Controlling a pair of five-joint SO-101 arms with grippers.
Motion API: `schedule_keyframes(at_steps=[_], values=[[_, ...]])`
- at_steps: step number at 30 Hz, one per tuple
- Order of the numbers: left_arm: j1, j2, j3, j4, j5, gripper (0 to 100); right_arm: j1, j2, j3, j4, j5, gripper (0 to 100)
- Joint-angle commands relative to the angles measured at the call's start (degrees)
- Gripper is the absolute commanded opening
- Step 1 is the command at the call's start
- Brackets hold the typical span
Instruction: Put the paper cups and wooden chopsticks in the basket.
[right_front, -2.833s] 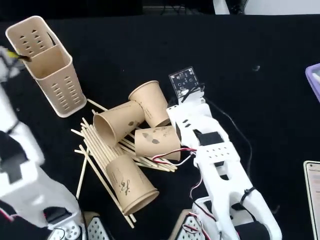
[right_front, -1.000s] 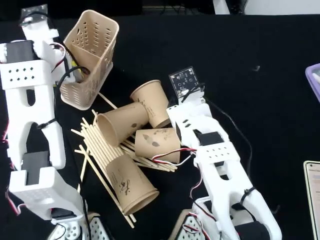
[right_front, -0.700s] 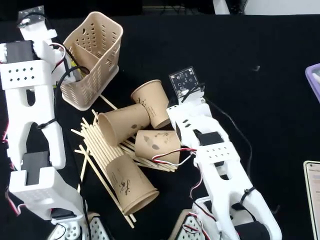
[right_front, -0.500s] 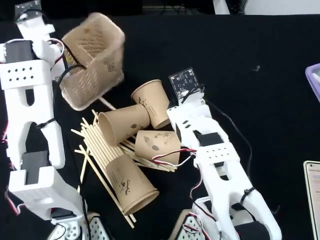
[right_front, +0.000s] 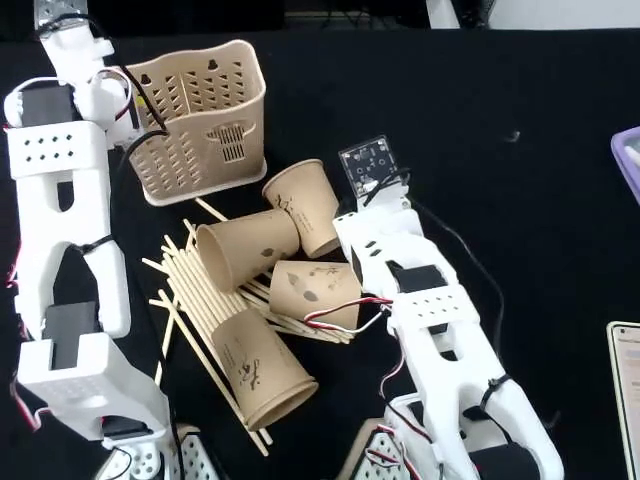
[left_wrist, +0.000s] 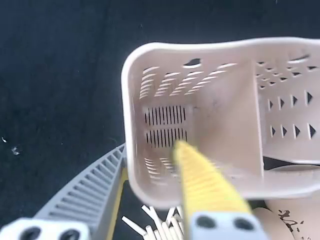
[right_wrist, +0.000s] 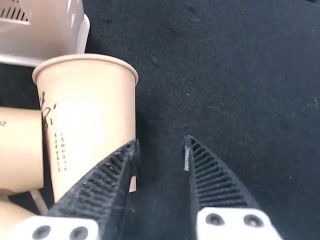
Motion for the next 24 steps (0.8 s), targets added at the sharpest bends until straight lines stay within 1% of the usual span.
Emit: schedule_keyframes(at_steps=[1, 7, 8, 9, 11, 13, 15, 19, 22, 24], values=[[-1.1, -1.1, -0.9, -1.0, -1.1, 21, -1.1, -0.6, -0.7, -0.9, -1.9, 15.5], [-1.2, -0.4, 2.1, 0.9, -1.1, 21, -1.0, -0.6, -0.7, -1.0, -1.9, 15.5], [-1.0, -0.6, 2.8, 1.1, -1.1, 18, -1.0, -0.6, -0.7, -1.0, -1.9, 15.5], [-1.0, -1.1, 3.1, 1.6, -1.1, 13, -1.0, -0.6, -0.7, -1.0, -1.9, 15.5], [-1.0, -1.1, 1.8, 2.9, -1.6, 1, -1.0, -0.6, -0.7, -1.0, -1.9, 15.5], [-1.0, -1.1, -0.6, 6.5, -4.2, 5, -1.0, -0.6, -0.7, -1.0, -1.9, 15.5], [-1.0, -0.6, -3.4, 10.4, -5.7, 2, -1.0, -0.6, -0.7, -1.0, -1.9, 15.5], [-0.9, -0.5, -8.8, 19.2, -6.1, 3, -1.0, -0.6, -0.7, -1.1, -1.9, 15.5], [0.4, -0.5, -10.2, 22.8, -8.7, 3, -1.0, -0.6, -0.7, -1.1, -1.9, 15.5], [1.2, -0.6, -10.0, 23.1, -9.3, 3, -1.0, -0.6, -0.6, -1.1, -1.9, 15.5]])
